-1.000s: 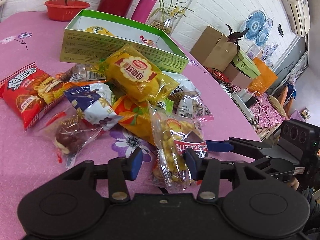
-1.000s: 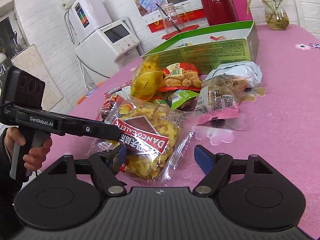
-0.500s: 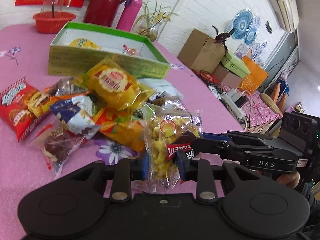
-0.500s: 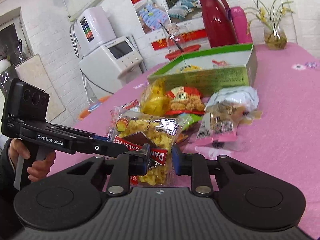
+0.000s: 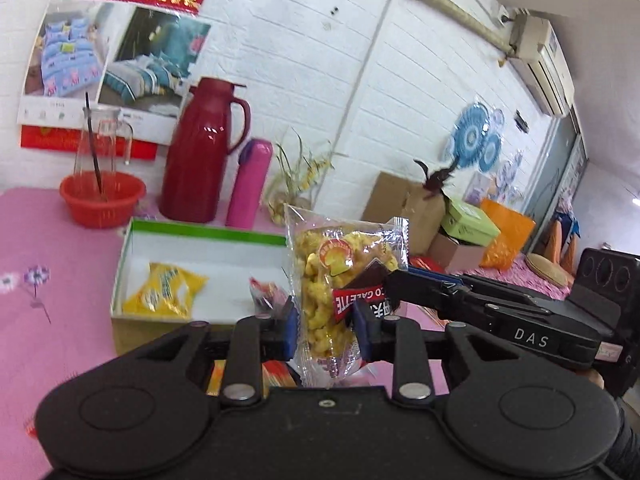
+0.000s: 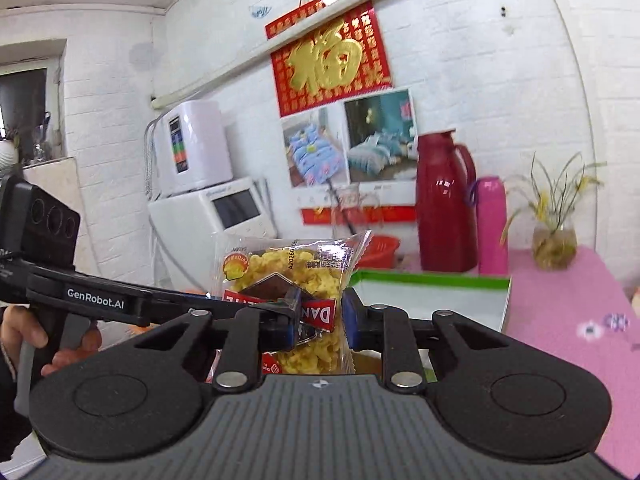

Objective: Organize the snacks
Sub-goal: 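Lift the puffs bag over the green box and release it, then grasp the yellow bread packet with the right gripper while the left grasps a small red-wrapped snack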

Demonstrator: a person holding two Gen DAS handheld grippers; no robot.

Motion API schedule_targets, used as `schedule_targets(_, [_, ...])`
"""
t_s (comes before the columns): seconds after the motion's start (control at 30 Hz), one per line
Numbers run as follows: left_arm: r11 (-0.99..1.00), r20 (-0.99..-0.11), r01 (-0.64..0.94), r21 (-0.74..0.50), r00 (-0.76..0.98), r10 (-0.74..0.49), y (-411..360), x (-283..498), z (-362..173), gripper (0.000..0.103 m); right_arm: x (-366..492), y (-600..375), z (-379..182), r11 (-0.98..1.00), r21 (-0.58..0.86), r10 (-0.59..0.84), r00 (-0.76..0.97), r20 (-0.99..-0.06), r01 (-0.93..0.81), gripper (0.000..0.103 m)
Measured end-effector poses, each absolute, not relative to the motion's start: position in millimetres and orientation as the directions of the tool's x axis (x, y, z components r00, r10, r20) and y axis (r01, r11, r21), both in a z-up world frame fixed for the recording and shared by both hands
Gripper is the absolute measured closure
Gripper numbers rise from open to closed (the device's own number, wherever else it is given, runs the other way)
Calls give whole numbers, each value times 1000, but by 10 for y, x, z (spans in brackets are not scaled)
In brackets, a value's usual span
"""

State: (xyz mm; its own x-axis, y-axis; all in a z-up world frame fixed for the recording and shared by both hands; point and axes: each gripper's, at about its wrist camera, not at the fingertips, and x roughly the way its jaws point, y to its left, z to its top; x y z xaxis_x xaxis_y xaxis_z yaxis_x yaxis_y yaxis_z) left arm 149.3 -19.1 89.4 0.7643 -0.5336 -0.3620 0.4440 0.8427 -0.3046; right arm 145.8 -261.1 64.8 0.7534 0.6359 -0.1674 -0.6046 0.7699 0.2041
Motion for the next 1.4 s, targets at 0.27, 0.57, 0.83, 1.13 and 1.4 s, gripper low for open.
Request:
schedule_targets(0.27, [848, -363, 394, -355, 778, -514, -30, 2240, 683, 97, 2177, -2504, 509, 803, 255, 586, 789, -183, -538, 63])
schedule_targets(0.57, [856, -419, 332, -396, 764, -490, 11, 2827, 334, 87, 2666, -2421, 165, 823, 331, 549, 795, -258, -462, 63])
schedule_targets(0.83, [916, -486, 203, -345, 796, -360, 53, 2950, 135, 0, 2777, -2283, -56, 886, 224, 462, 819, -340, -407, 6])
schedule_targets(1.13, [936, -460, 188, -298, 831, -314, 60, 2489, 419, 0, 2333, -2352, 211, 868, 173, 496, 822, -280, -465, 0])
schedule_targets(1.4, [928, -486, 214, -305, 803, -345, 92, 1783, 449, 0, 1560, -2485, 279, 849, 155, 528, 807, -265, -504, 0])
